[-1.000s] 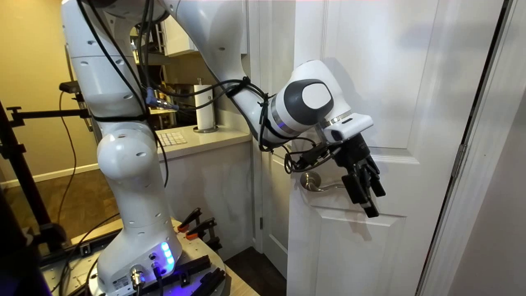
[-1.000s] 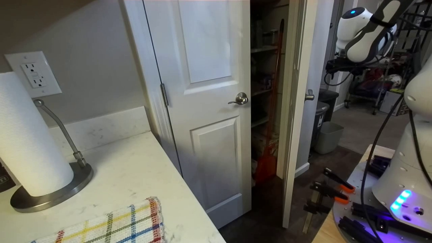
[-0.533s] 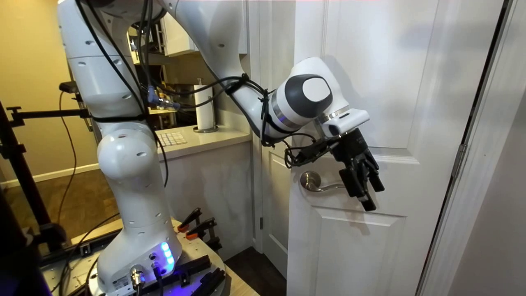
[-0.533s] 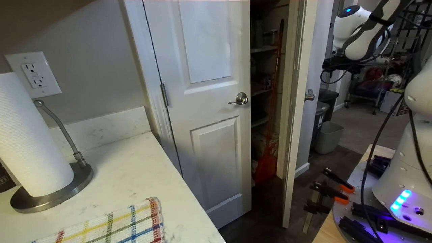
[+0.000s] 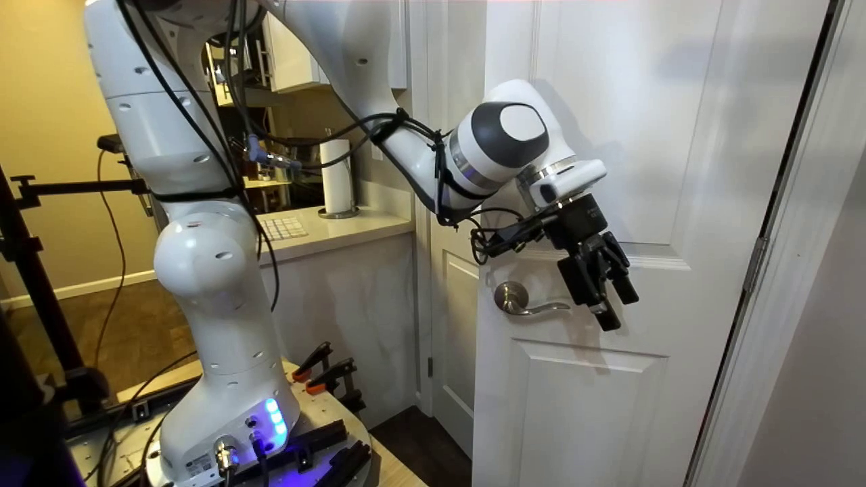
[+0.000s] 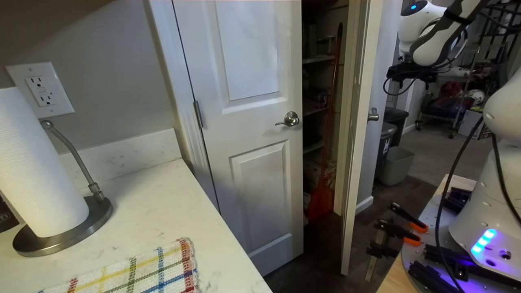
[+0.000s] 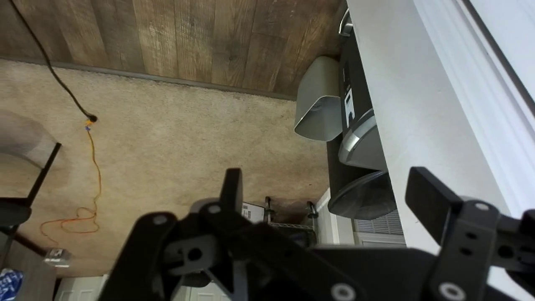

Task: Open the right door

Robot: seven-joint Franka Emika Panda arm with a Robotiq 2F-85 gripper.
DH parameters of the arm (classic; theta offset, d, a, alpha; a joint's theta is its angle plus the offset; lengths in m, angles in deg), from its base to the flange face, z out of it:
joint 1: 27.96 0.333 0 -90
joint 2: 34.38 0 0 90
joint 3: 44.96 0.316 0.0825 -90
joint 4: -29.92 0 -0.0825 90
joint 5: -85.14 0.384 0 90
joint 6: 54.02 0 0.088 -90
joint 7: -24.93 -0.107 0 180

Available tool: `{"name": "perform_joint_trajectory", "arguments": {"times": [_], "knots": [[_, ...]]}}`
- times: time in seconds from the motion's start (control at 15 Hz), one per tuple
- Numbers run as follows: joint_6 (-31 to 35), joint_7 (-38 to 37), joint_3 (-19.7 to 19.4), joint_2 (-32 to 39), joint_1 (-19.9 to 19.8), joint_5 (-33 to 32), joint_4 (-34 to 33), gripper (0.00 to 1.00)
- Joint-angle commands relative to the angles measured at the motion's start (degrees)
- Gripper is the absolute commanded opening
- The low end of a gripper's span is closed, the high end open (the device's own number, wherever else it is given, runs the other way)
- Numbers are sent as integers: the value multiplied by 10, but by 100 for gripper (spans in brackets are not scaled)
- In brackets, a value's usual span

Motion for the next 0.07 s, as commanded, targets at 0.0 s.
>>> {"name": "perform_joint_trajectory", "arguments": {"times": [0.0], "knots": [[-1, 3, 17, -1, -17, 4, 0, 100]]}}
